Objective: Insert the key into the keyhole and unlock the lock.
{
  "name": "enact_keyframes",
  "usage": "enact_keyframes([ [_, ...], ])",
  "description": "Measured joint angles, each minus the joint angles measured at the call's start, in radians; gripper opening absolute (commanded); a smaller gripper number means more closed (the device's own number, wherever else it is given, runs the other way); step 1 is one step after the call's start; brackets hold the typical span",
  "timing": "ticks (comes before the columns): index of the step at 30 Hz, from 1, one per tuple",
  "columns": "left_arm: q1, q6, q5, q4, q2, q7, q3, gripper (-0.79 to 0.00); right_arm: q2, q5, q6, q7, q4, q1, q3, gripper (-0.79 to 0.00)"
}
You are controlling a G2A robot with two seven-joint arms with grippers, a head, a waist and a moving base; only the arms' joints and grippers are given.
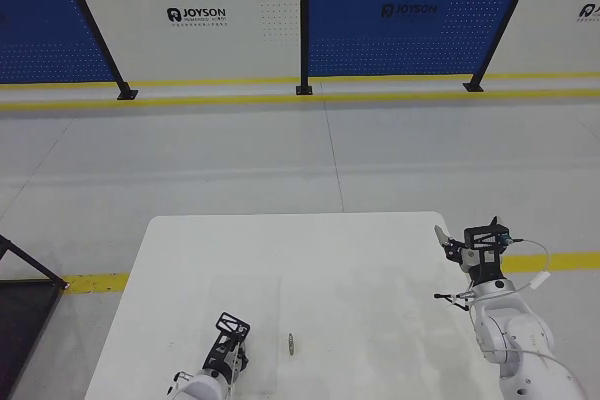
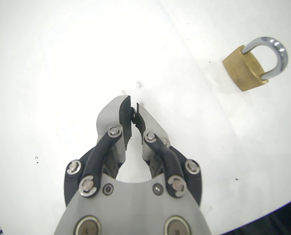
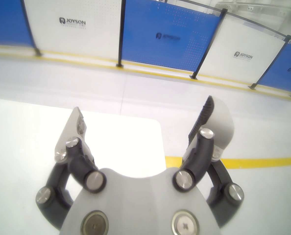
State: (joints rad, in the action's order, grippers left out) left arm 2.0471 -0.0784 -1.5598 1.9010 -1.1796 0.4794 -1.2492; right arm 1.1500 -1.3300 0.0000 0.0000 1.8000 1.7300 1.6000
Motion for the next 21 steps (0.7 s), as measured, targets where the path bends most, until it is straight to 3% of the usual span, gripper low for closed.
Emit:
enact_keyframes([
  [13,0.039,0.000,0.006,0.046,0.004,-0.029,-0.025,-0.785,0.000,0.000,0.000,0.000,0.000,0.000,0.000,0.000],
  [21,0.125,0.044,0.077,0.146,0.014,-0.116,-0.097,-0.785,0.000,0.000,0.000,0.000,0.000,0.000,0.000,0.000],
])
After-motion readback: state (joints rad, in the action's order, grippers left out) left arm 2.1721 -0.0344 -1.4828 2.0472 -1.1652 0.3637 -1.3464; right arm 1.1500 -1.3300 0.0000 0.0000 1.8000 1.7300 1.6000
